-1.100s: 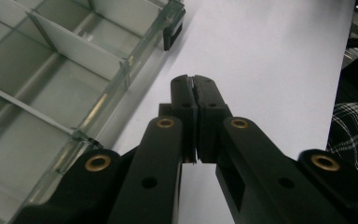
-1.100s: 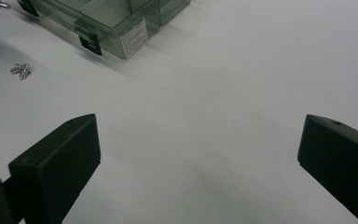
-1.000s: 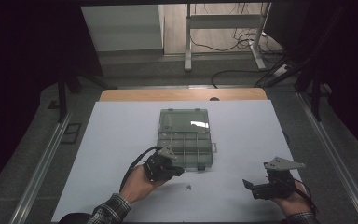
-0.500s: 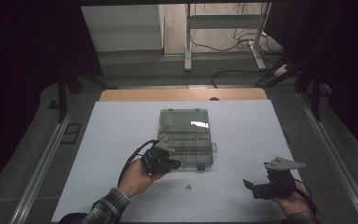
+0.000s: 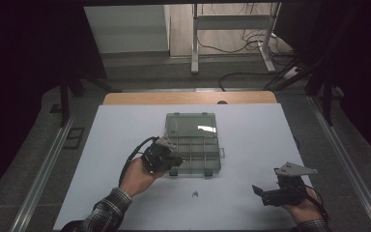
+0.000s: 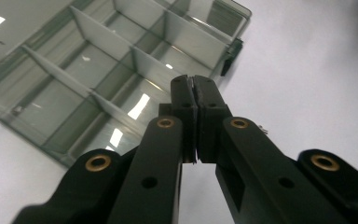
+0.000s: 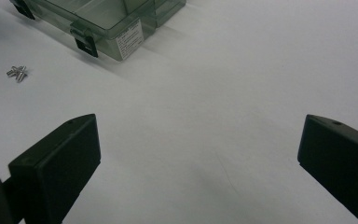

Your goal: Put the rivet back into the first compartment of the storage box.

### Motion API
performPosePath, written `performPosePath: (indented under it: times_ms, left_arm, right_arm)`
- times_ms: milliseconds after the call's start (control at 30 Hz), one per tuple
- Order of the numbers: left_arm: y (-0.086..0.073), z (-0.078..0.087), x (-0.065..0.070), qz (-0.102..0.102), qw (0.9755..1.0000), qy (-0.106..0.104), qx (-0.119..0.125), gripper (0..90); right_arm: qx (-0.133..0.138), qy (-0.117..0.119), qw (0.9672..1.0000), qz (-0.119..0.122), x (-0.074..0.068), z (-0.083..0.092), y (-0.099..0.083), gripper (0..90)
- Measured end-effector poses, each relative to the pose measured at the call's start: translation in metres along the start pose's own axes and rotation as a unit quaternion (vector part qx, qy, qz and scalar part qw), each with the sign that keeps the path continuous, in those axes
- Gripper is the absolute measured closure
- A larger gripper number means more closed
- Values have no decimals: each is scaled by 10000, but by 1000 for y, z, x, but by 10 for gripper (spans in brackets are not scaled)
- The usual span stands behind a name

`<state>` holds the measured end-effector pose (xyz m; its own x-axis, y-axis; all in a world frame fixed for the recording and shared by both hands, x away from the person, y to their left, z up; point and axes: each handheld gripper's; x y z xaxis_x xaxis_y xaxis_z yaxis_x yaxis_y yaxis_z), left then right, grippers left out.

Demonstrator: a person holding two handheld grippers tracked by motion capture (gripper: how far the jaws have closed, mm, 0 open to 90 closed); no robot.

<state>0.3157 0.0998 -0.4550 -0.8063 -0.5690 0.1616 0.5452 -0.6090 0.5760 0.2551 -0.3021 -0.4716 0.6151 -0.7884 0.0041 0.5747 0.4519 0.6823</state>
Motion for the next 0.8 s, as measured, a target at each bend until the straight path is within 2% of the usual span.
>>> performPosePath:
  times_ms: [400,800]
  left_arm:
    - [6,4,-22,207,9995,246,-26,890]
    - [6,-2,-47,484,9978,445,-98,890]
  right_arm:
    - [-9,10,10000,-5,0,0,0,0]
    - [-11,15,10000,-8,0,0,0,0]
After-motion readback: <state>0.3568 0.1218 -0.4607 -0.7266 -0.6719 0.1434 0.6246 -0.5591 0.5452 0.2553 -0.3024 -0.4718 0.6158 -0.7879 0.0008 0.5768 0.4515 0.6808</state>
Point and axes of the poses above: each handheld gripper's, and its own axes: z roughly backward along the jaws, y roughly out of its top, x roughly to its right, and after that the axes turned 4 degrees about -x, right-handed
